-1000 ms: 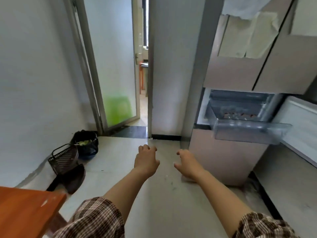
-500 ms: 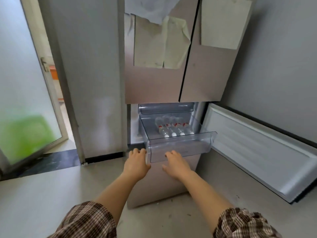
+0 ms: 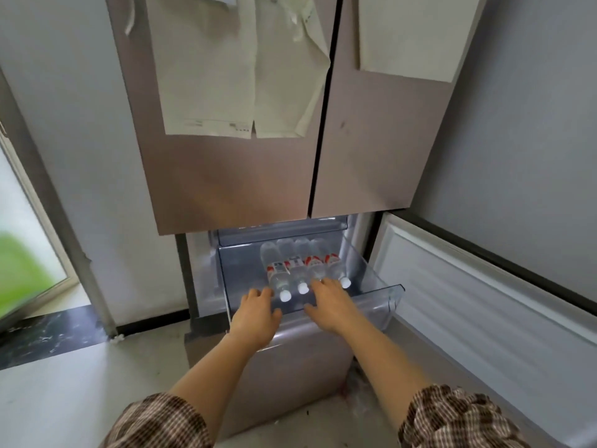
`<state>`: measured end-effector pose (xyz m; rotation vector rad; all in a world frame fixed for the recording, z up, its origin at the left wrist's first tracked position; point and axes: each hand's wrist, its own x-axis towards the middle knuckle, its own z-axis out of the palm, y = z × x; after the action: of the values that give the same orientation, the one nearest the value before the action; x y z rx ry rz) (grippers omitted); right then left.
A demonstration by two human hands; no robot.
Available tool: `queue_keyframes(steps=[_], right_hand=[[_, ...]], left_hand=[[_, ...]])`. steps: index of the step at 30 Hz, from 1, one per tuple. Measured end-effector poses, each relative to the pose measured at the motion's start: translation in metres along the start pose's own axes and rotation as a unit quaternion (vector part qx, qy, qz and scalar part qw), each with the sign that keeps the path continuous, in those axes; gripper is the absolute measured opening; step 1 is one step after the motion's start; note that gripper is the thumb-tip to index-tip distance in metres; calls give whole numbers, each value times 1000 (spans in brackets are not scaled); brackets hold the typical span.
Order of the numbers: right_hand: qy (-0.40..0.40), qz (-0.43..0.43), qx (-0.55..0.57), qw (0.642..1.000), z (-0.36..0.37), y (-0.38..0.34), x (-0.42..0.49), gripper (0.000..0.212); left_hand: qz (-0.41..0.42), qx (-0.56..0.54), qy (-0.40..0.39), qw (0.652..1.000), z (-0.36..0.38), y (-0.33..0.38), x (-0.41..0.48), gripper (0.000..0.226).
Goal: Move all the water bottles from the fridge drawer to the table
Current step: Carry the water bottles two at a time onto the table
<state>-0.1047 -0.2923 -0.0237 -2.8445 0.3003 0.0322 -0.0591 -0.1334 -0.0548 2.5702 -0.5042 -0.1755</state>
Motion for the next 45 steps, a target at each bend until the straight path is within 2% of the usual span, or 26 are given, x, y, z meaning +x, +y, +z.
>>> queue_keyframes(steps=[4,12,16,22,29,34,41,45], right_hand=[[-33,-27,-1,999,9,27,63,50],[-134,-61,-38,988,52,72,162,47],[-178,-71,-60,980,74,85,191,45],[-191,-119,-68,972,96,98,213,45],[-195,-134,-56,970,106,98,222,43],[-200,-143,-41,969,100,95,214,36],[-156,-172,-11,973,80,90,188,18],[-75,-211,-13,975,61,83,174,24]], left_hand=[[-43,5,-22,999,18,2,57,49],[-135,15,-125,983,72,-10,134,54],[-123,14,-155,980,93,-15,154,60],[-102,11,-194,976,113,-19,177,58],[-113,-12,-154,982,114,-16,182,35],[-103,18,-122,987,98,-17,169,24],[-84,149,-44,984,56,-5,142,28],[-85,146,27,985,38,9,131,43]])
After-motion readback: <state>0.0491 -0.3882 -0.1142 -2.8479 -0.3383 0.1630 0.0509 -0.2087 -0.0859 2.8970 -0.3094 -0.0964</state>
